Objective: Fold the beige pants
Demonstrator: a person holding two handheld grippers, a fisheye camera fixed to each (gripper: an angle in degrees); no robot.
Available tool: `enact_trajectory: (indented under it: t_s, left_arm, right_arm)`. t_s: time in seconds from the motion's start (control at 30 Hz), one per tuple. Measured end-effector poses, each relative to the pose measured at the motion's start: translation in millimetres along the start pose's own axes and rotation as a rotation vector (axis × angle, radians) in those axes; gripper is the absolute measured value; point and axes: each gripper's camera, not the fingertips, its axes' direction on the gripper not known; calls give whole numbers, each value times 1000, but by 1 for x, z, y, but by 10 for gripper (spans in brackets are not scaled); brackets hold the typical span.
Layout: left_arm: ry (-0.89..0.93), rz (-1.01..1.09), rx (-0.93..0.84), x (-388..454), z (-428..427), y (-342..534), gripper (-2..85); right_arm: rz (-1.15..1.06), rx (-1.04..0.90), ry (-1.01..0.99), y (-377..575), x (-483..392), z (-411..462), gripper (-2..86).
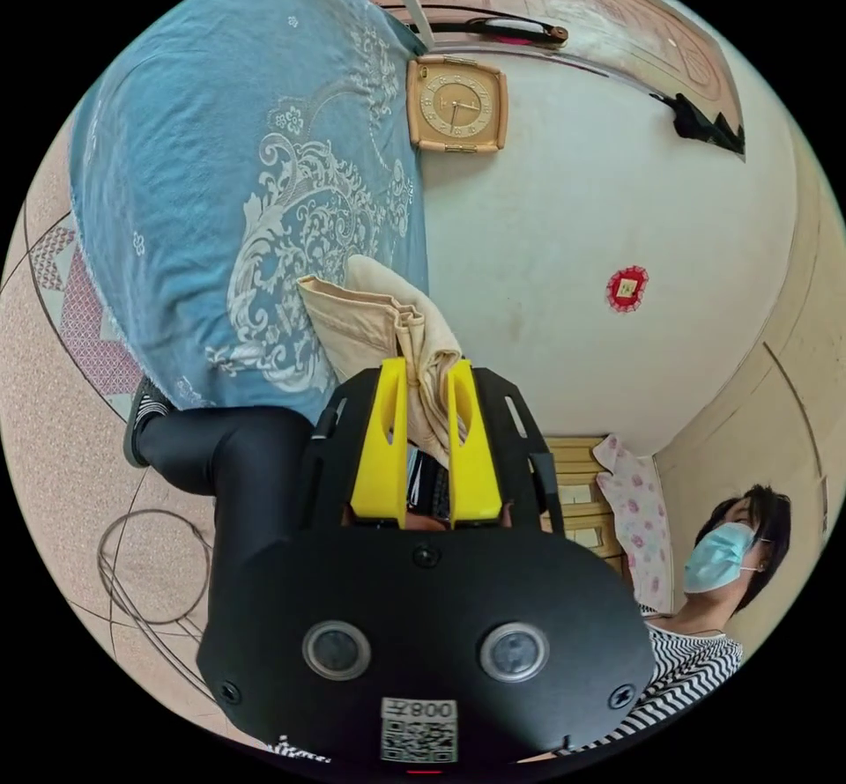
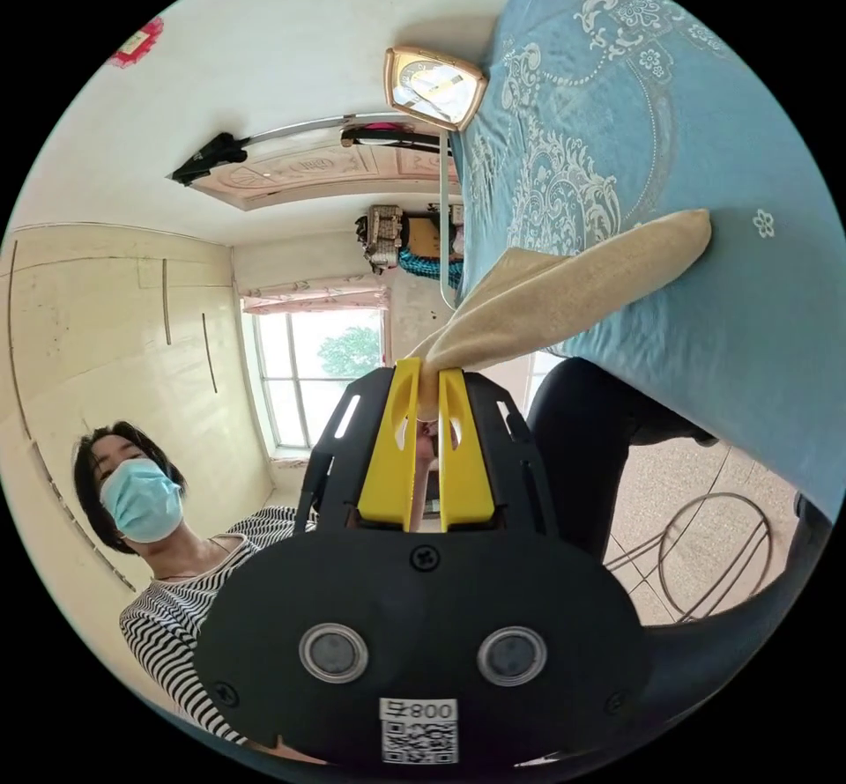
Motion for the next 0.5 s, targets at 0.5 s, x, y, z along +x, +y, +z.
enact_trajectory:
  t_s: [0.5]
  left_arm:
    - [88,363,-406,365,390,-33,73]
  right_arm:
    - [-291,394,-27,157,-31,-279,9]
